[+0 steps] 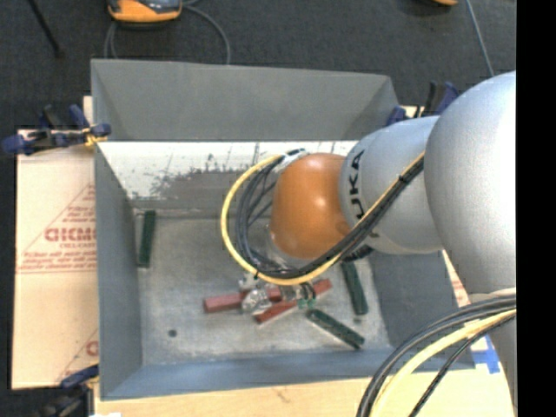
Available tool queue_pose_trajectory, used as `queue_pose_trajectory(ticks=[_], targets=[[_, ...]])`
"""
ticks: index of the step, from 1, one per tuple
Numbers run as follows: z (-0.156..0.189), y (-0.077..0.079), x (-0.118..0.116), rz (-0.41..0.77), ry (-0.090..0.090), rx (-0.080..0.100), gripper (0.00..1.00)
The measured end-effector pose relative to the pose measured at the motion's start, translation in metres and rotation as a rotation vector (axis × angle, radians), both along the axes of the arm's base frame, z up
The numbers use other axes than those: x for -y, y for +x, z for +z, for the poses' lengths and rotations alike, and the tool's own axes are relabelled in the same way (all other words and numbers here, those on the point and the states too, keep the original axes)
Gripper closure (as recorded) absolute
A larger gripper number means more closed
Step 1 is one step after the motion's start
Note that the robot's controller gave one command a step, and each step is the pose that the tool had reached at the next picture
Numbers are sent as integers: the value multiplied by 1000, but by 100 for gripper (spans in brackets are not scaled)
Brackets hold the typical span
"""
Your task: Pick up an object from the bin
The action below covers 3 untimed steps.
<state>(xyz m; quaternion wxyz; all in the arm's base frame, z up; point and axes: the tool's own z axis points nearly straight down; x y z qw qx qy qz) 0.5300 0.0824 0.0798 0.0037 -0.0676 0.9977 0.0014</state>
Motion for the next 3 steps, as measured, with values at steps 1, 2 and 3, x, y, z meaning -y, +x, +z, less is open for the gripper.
queue_pose_trajectory(ticks=[1, 2, 3], targets=[[114, -5, -4, 2, -3, -4, 100], [114, -5, -4, 1, -3, -4, 100], [168, -5, 1, -34, -2, -4, 100]])
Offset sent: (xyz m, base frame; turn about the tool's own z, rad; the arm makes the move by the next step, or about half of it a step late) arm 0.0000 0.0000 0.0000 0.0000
